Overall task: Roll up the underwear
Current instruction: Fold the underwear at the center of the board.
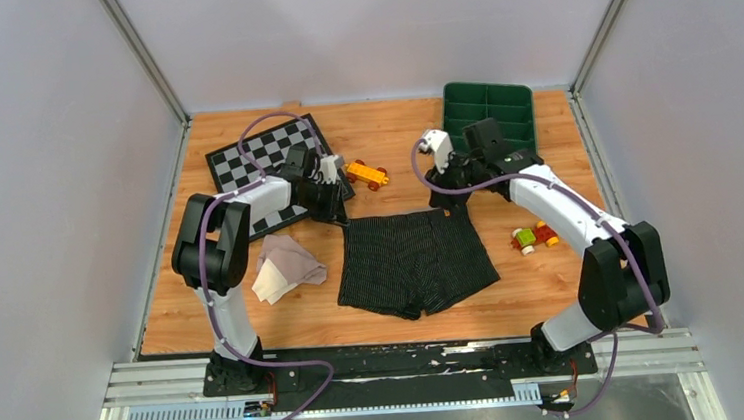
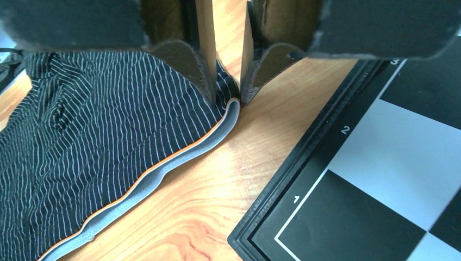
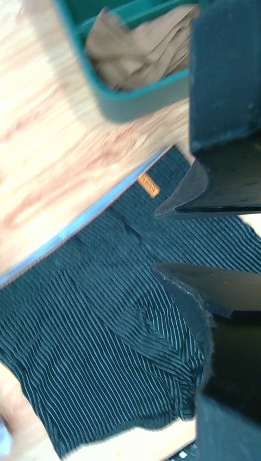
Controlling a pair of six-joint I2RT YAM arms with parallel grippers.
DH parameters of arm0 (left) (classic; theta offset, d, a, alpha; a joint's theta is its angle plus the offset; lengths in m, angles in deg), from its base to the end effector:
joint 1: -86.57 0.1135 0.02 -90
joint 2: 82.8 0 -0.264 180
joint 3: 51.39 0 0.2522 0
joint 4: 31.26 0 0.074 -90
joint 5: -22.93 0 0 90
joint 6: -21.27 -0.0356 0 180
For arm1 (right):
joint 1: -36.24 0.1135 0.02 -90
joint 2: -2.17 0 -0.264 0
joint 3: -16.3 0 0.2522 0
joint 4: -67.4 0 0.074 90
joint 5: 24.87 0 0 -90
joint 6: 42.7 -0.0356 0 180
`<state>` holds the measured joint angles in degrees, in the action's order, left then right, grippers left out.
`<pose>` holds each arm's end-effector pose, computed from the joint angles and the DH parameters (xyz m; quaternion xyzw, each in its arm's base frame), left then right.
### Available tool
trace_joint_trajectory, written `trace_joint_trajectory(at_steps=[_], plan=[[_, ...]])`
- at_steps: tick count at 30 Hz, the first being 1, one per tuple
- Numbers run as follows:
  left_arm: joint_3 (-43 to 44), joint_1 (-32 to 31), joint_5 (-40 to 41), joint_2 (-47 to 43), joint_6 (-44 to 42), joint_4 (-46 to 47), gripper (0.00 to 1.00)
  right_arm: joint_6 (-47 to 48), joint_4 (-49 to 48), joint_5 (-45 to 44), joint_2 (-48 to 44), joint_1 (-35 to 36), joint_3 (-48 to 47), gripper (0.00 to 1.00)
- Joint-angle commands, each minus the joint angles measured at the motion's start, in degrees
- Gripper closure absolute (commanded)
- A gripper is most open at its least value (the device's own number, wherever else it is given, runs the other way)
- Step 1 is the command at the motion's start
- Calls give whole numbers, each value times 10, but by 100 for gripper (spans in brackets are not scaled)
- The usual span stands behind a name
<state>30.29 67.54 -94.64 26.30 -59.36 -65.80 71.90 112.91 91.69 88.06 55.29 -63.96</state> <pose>0.3537 -0.1394 0.1537 0.1369 0.9341 -0.2818 0.1714 0.2958 0.1190 0.2697 -0.4122 0.8236 0.2007 0.3339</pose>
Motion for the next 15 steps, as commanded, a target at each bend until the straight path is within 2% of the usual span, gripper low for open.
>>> trace_joint_trajectory(at_steps=[1, 4, 7, 9, 15], plan=[[-3, -2, -11, 6, 5, 4, 76, 117, 57, 85, 15, 83, -43, 63], [6, -2, -9, 15, -2, 9, 89, 171, 66, 105, 58, 167, -65, 66], [16, -2, 3, 19, -19, -2, 100, 162, 16, 127, 114, 221, -81, 78], [21, -1, 7, 19, -23, -14, 100, 166, 12, 146, 156, 253, -103, 81], [16, -1, 11, 7, -36, -23, 100, 166, 17, 184, 247, 342, -159, 82]])
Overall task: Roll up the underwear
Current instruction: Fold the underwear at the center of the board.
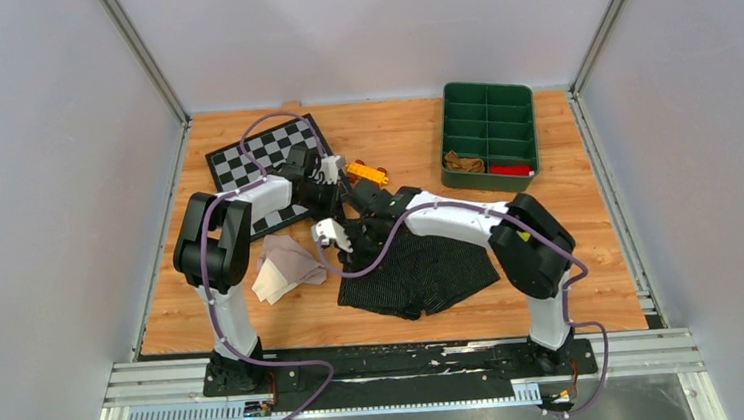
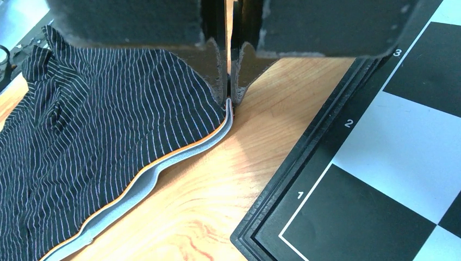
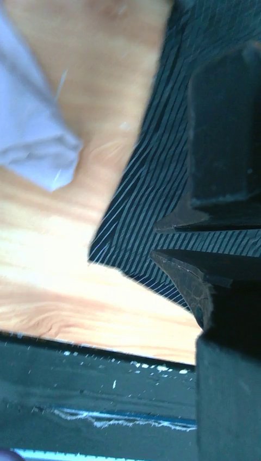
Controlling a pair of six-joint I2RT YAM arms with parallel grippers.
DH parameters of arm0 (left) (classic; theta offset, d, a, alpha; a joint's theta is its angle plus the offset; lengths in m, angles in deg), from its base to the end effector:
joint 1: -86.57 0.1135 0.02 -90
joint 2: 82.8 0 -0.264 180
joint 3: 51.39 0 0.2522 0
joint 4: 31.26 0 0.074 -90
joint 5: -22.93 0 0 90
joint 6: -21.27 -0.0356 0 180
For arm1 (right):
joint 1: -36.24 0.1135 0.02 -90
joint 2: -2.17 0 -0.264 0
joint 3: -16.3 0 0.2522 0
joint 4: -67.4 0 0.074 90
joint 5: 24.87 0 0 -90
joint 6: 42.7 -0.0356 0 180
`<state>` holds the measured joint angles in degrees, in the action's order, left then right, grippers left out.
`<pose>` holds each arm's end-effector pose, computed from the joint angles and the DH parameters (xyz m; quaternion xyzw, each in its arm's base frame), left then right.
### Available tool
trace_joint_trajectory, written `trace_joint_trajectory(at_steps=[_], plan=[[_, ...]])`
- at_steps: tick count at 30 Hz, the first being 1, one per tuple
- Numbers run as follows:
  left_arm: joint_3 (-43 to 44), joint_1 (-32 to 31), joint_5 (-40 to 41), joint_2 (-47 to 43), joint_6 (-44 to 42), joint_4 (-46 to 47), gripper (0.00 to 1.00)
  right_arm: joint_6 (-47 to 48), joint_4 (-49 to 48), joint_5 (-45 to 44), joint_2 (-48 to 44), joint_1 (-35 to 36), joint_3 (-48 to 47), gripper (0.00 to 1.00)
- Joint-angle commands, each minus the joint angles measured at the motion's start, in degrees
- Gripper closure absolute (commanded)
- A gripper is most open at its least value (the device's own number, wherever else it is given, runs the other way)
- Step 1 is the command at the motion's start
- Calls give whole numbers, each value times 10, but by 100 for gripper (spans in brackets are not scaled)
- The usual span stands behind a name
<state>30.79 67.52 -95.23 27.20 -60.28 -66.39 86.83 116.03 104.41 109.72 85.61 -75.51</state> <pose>0.3549 -0.1403 0.1500 0.1438 0.9338 -0.2837 0.1641 0.2344 0.3078 0.2052 -0.6963 0.6034 0.3444 0.1800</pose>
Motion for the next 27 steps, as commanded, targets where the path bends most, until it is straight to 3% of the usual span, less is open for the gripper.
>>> trace_joint_trajectory(at_steps=[1, 5, 14, 27], plan=[[13, 1, 14, -2, -30, -20, 100, 13, -20, 58, 40, 47, -46, 82], [15, 6, 11, -11, -40, -27, 100, 14, -20, 67, 77, 63, -60, 81], [13, 8, 10, -17, -53, -29, 100, 78, 24, 79, 130, 81, -96, 64], [6, 11, 4, -18, -57, -39, 100, 101, -8, -5, 149, 100, -80, 63]])
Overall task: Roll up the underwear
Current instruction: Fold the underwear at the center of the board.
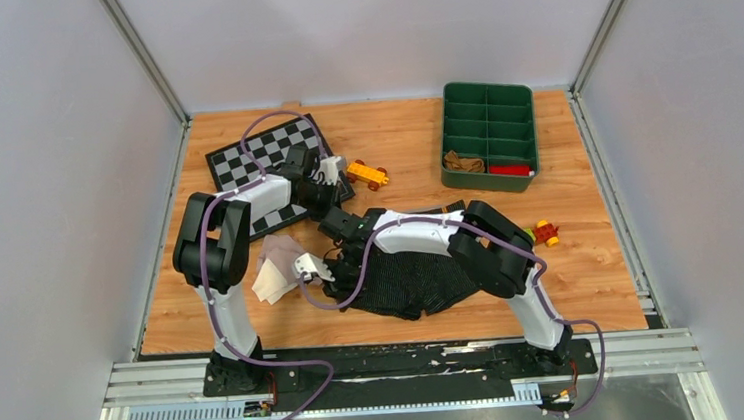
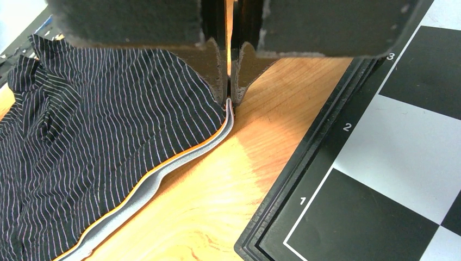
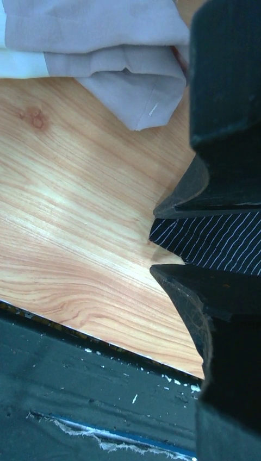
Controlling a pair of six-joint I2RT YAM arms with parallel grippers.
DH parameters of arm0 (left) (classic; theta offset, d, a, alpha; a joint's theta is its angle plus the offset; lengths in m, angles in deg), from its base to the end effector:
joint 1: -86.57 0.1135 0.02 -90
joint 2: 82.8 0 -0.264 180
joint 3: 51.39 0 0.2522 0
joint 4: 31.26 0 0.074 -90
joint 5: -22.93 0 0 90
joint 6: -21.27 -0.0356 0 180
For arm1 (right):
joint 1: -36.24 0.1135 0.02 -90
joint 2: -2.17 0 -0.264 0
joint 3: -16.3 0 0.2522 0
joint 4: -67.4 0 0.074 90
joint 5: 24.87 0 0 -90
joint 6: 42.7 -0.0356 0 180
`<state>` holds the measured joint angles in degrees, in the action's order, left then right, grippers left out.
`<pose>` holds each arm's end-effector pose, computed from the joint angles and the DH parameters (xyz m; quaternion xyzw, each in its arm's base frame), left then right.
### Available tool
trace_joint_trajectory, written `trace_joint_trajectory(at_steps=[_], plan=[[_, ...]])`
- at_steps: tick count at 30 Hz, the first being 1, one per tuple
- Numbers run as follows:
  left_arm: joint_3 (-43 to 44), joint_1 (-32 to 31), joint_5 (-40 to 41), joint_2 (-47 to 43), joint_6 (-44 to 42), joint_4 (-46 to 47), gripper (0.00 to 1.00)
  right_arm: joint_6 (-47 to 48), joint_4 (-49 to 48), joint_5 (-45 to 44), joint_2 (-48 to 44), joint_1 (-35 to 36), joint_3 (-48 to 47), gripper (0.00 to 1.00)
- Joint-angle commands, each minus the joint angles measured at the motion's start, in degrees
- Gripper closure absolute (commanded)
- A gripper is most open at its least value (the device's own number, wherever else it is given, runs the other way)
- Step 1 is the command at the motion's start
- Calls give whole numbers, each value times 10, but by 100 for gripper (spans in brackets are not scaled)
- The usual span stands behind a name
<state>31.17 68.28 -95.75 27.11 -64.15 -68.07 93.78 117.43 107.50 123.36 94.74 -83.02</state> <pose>0.3552 -0.1354 0.1511 0.1677 0.9310 -0.2796 0.1645 0.2000 0.3723 0.1501 -0.7650 0.5156 0.3703 0.1085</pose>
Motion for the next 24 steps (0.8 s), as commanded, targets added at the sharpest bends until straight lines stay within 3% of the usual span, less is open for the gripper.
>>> trace_joint_trajectory(at_steps=[1, 8, 15, 24], plan=[[3, 4, 10, -17, -20, -22, 100, 34, -26, -47, 13, 9, -2, 63], [12, 5, 8, -10, -23, -29, 100, 40, -55, -102, 15, 16, 22, 71], [28, 13, -1, 1, -32, -51, 100, 19, -68, -97, 17, 27, 16, 100], [82, 41, -15, -45, -73, -111, 100, -58, -28, -19, 23, 24, -132, 100]])
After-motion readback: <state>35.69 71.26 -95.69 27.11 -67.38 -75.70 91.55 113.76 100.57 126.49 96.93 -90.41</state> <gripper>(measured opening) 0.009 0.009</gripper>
